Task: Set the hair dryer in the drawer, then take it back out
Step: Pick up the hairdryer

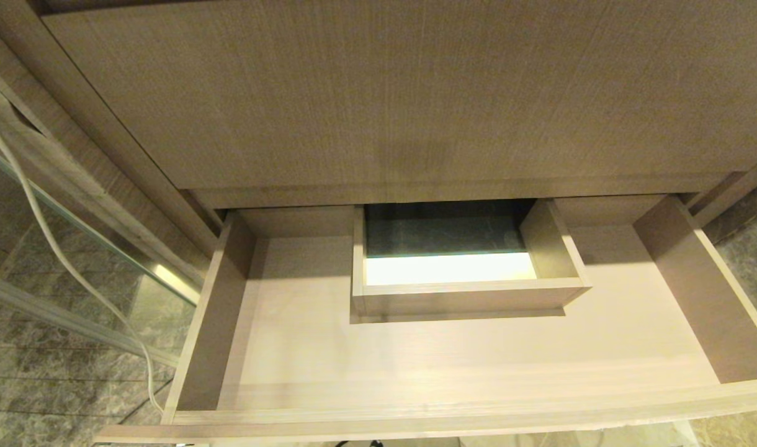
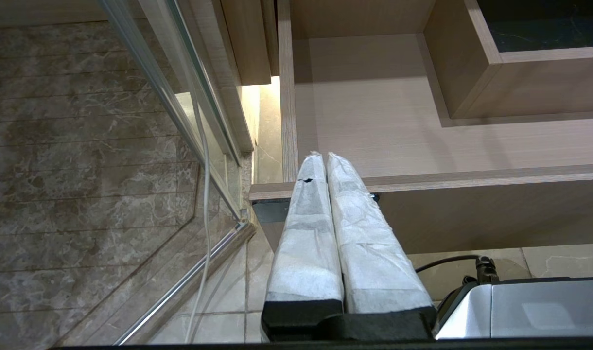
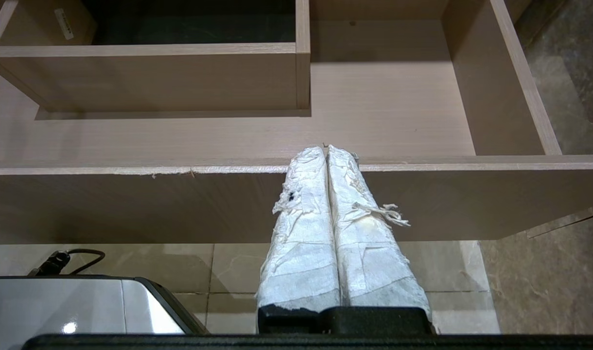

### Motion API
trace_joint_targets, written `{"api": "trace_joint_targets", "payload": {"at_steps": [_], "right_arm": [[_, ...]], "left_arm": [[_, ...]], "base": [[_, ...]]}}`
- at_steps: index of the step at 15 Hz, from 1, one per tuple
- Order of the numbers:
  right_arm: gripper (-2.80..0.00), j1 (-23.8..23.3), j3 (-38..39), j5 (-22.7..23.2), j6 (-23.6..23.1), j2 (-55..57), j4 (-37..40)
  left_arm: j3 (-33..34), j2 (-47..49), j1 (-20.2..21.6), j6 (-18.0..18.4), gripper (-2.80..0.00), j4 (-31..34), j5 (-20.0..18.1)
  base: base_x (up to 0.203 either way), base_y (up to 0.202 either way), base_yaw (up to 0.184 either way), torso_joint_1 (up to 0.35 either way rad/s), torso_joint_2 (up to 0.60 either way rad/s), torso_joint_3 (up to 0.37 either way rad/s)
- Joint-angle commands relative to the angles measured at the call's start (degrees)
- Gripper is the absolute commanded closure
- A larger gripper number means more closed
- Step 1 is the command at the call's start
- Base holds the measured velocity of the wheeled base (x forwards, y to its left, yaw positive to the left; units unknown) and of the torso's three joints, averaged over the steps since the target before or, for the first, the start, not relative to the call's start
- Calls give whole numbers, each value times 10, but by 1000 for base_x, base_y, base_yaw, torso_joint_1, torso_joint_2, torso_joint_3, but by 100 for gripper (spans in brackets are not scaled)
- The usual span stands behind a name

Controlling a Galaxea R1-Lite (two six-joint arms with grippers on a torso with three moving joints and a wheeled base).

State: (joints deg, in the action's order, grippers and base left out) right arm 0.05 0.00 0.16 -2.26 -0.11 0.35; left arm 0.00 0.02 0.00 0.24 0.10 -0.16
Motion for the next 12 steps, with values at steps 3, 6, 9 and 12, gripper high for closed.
{"api": "trace_joint_targets", "payload": {"at_steps": [3, 6, 9, 12], "right_arm": [[0, 0, 0, 0, 0, 1, 0], [0, 0, 1, 1, -3, 1, 0], [0, 0, 1, 2, -7, 1, 1], [0, 0, 1, 1, -8, 1, 1]], "left_arm": [[1, 1, 0, 0, 0, 0, 0], [1, 1, 0, 0, 0, 0, 0], [1, 1, 0, 0, 0, 0, 0], [1, 1, 0, 0, 0, 0, 0]], "base": [[0, 0, 0, 0, 0, 0], [0, 0, 0, 0, 0, 0], [0, 0, 0, 0, 0, 0], [0, 0, 0, 0, 0, 0]]}}
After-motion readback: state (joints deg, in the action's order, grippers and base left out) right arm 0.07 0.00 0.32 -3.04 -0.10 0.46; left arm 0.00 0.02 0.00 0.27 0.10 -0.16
